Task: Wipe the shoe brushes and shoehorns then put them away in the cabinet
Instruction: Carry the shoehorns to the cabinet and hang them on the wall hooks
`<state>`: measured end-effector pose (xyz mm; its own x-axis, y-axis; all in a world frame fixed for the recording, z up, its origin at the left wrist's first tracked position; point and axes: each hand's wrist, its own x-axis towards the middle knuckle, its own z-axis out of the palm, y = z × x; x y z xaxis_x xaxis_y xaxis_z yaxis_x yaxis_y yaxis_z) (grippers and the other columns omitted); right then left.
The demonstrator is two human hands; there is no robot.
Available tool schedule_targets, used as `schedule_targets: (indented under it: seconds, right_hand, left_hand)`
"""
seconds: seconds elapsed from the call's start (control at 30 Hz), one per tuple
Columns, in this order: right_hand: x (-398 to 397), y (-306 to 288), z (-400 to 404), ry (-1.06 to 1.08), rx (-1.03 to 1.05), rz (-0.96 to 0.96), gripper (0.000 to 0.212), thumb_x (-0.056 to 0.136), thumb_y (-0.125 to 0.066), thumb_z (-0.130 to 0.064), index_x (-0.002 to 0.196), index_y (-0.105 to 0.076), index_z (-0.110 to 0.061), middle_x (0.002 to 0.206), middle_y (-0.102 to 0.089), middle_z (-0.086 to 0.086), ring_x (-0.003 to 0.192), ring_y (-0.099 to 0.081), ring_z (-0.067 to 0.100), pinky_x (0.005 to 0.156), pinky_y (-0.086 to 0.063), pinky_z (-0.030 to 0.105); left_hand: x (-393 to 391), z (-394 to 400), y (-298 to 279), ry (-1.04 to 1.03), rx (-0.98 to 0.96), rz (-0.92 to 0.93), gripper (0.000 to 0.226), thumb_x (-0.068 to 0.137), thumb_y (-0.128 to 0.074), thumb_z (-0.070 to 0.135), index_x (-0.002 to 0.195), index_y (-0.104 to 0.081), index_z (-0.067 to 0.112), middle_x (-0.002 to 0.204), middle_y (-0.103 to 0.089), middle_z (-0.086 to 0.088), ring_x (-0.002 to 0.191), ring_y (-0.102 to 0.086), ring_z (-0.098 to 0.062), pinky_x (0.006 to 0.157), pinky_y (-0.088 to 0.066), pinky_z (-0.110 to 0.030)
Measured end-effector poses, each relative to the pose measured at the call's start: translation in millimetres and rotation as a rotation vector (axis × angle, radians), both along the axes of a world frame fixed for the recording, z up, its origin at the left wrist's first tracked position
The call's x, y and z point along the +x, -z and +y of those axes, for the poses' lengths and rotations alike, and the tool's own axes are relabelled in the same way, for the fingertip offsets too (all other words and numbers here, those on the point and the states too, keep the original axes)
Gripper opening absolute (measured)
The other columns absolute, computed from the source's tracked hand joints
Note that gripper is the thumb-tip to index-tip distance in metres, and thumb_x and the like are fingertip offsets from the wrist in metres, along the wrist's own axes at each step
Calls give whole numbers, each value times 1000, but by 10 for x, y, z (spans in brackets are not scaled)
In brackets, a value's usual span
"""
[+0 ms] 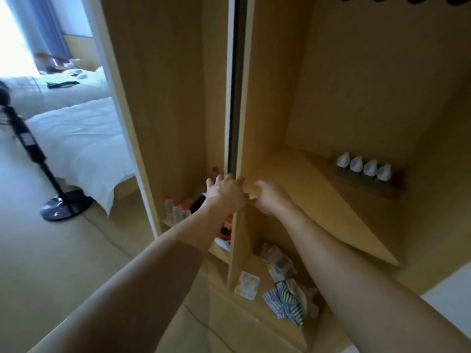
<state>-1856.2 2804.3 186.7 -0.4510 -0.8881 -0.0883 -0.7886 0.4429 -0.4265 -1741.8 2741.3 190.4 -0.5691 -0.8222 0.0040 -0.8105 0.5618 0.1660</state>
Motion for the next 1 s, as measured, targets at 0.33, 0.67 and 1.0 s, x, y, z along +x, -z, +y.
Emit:
schedule_targets:
  seconds: [0.33,0.67,1.0]
  right_hand:
    - [2402,148,-634,-341,-5,-52,36,89,-55,-34,123,-61,-23,122,-67,6,112,-60,28,87,-51,37]
    - [4574,380,-1132,-631,80,-75,53,92,-59,-30,144,-47,-27,144,-53,6,132,-49,26,106,-45,42]
    - [6074,646,-2032,-903,115,-21,50,96,-57,-41,142,-50,-24,144,-54,5,133,-50,24,107,-43,37]
  left_hand:
    - [2566,-335,185,-310,-11,53,48,91,-46,51,133,-49,30,132,-53,-2,128,-44,-29,107,-28,-54]
    - [4778,-407,469,-693,45,24,53,93,-49,50,141,-43,28,143,-48,-5,133,-42,-28,109,-25,-56]
    - [6126,-934,715,-969,116,4,52,93,-47,51,140,-45,27,143,-48,-4,133,-43,-26,108,-29,-52]
